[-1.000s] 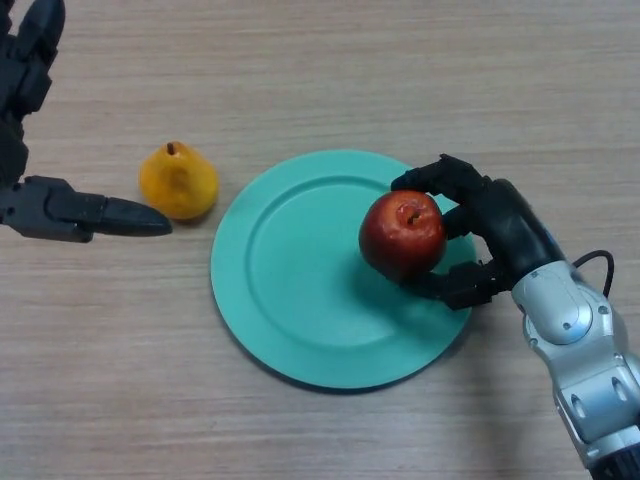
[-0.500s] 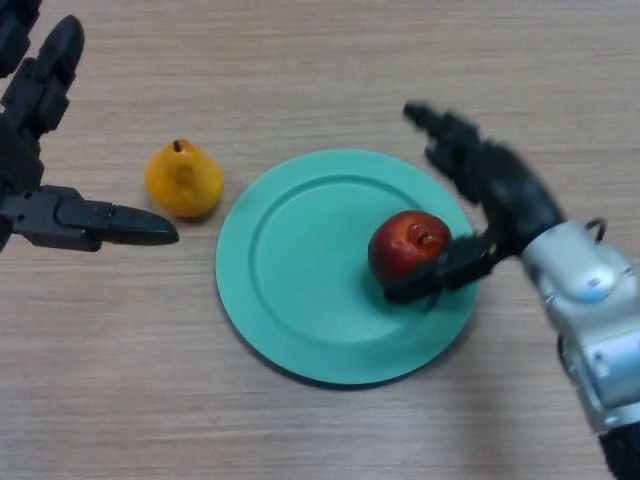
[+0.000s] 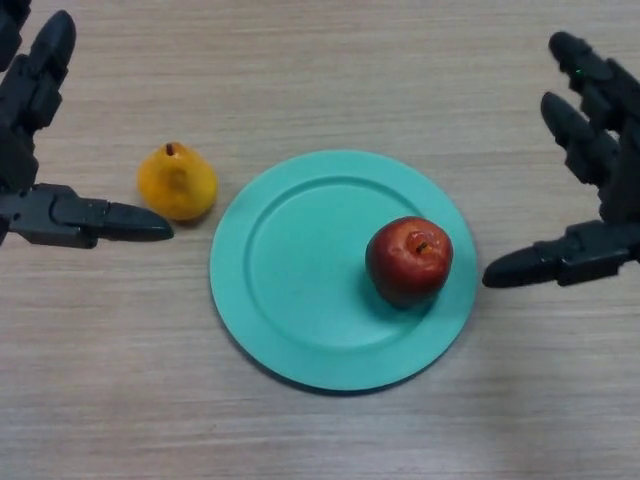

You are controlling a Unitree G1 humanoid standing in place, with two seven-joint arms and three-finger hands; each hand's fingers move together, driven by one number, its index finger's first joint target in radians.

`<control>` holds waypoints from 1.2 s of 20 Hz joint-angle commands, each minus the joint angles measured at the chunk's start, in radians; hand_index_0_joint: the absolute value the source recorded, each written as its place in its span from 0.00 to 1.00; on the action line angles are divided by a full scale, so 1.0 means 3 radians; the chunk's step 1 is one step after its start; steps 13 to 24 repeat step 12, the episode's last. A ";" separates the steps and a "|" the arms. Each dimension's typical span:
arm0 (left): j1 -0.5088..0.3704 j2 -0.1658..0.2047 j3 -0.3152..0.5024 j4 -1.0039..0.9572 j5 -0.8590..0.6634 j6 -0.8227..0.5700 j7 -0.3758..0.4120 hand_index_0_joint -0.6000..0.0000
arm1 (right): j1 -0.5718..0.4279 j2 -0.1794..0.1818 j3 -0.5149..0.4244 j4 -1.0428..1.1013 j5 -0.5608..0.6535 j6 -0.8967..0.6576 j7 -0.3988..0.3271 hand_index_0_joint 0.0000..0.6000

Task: Pick up the red apple and place it on the plate

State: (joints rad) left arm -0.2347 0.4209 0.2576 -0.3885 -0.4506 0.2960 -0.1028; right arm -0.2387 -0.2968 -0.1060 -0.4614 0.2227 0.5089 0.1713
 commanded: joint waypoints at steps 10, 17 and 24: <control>0.0057 0.0109 0.0351 -0.0393 0.0230 -0.0388 -0.0046 1.00 | 0.0007 -0.0205 -0.0346 -0.0759 0.0305 0.0102 -0.0256 0.00; 0.0093 0.0099 0.0334 -0.0435 0.0364 -0.0318 -0.0050 1.00 | 0.0031 -0.0197 -0.0343 -0.0791 0.0280 0.0104 -0.0223 0.00; 0.0093 0.0099 0.0334 -0.0435 0.0364 -0.0318 -0.0050 1.00 | 0.0031 -0.0197 -0.0343 -0.0791 0.0280 0.0104 -0.0223 0.00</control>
